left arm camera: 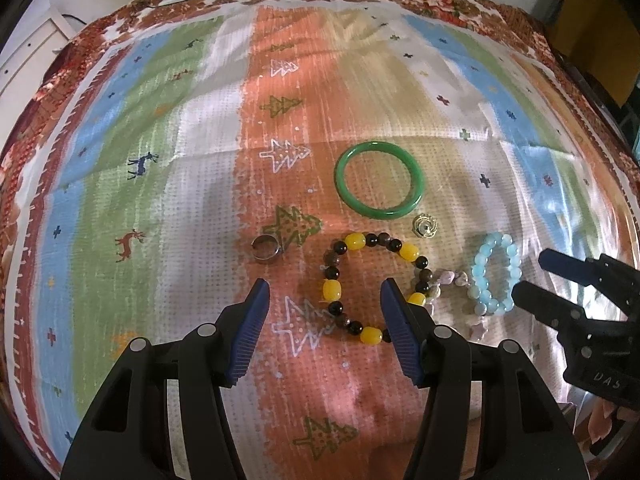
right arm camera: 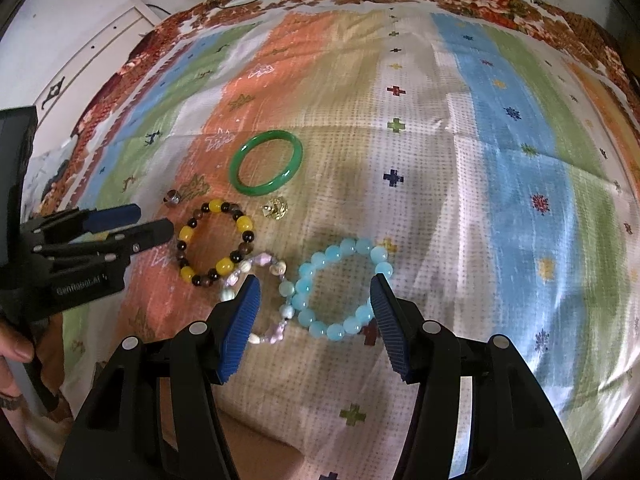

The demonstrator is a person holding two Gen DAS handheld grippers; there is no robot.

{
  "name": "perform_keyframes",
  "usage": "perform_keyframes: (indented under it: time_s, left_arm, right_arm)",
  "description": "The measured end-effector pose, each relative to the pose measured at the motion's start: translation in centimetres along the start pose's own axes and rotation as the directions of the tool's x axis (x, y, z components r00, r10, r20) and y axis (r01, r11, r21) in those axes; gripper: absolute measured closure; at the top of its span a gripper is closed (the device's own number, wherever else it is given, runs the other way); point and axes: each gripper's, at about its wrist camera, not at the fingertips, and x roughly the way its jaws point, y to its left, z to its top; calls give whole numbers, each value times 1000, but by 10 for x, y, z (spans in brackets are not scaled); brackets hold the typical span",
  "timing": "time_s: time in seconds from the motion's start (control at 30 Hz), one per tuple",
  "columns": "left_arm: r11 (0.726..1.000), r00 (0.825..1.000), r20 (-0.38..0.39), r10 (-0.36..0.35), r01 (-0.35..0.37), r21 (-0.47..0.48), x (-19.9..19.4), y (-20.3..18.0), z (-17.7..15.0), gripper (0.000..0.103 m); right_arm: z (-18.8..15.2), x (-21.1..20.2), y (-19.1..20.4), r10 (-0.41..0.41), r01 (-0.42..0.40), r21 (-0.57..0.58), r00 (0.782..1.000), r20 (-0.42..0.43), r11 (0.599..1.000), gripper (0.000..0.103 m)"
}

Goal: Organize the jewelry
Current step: 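Move left tool to yellow-black bracelet while right tool approaches light blue bracelet, then close left tool on yellow-black bracelet while right tool grasps light blue bracelet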

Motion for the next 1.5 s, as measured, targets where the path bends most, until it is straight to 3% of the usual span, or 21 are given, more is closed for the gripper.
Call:
perform_keyframes:
  time_s: [0.9,1.03,1.1,1.17,1.23,1.33,1.5]
  left_arm:
    - [998,995,-86,47,-43,54,41,-4,6,46]
    - [994,994,-84,77,-70,83,42,-7,4,54]
    - [993,993,-84,86,-79,83,42,-5,5,62]
    - [994,992,-90,91,-84,76,42,-2,5,70]
    - [993,992,-89,94,-88,77,42,-1,5,77]
    - [994,992,-94,84,-77,72,42,1,6,92]
    - [999,994,-97,41,-38,31,37,8,10,92]
  right_arm:
    - [8,39,-29,-96,100,47,991,-90,994,46]
    - [7,42,-27,-114,116,16,989,-97,993,46]
    - [6,42,-26,-121,123,6,988,-98,992,47]
    - [6,43,-25,-139,139,-3,986,-98,990,54]
    - [7,43,-27,-155,156,-2,983,-94,988,73]
    - [7,43,-30,-144,145,5,985,-100,989,89]
    - [4,38,-29,-143,143,-5,986,-89,990,91]
